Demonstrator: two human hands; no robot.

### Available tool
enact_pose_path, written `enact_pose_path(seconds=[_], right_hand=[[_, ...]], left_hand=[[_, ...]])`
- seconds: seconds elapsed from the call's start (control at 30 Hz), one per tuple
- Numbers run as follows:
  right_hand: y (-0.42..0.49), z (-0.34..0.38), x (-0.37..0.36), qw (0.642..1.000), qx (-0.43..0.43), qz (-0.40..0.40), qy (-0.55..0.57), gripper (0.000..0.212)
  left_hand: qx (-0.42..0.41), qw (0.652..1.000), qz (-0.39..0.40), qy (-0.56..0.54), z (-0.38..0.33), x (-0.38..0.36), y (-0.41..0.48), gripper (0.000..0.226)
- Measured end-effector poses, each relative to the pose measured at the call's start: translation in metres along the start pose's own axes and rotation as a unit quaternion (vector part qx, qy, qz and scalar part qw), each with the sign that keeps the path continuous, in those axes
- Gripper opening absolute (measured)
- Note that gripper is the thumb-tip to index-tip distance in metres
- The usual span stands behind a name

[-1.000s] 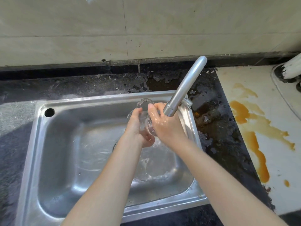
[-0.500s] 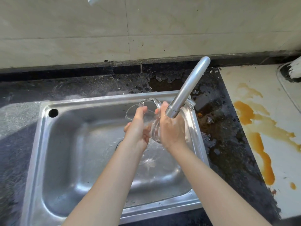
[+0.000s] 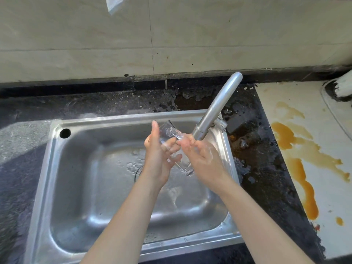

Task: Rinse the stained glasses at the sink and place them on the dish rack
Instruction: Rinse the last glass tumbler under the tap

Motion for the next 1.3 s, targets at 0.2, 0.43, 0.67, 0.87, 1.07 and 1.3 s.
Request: enact_pose_path(seconds=[0.2, 0.43, 0.67, 0.87, 1.07, 1.3], right_hand=[[-0.029, -0.026, 0.012, 1.0, 0.028, -0.014, -0.001, 0.024], [-0.056, -0.048, 0.026, 0.993, -0.03, 0.03, 0.113, 0.019], [-0.053, -0.061, 0.034, 0.984, -0.057, 0.093, 0.142, 0.017], [-0.035, -0.069, 0.057, 0.99, -0.138, 0.037, -0.006, 0.023], [-0.01, -0.037, 0.081, 0.948, -0.071, -0.117, -0.287, 0.018], [0.035, -0.035, 0.097, 0.882, -0.129, -0.107, -0.44, 0.049]], left_hand=[[0.007, 0.996, 0.009, 0.085, 0.002, -0.017, -0.003, 0.086], [0.026, 0.984, 0.077, 0.157, 0.025, -0.019, -0.013, 0.073], [-0.042, 0.968, 0.092, 0.231, 0.017, -0.011, -0.026, 0.08], [-0.133, 0.854, 0.068, 0.498, -0.002, -0.021, -0.037, 0.078], [-0.04, 0.849, 0.053, 0.523, -0.003, -0.007, -0.031, 0.076], [0.136, 0.946, 0.038, 0.29, 0.022, 0.0, -0.021, 0.063]])
Point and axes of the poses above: each hand's wrist, its own y-axis towards the middle knuckle, its own x-axis out of the back of the hand, z = x × y, the point moved 5 cm from there along y, towards the middle knuckle, and after that the axes turned 11 degrees about z, right-handed, at the moved point
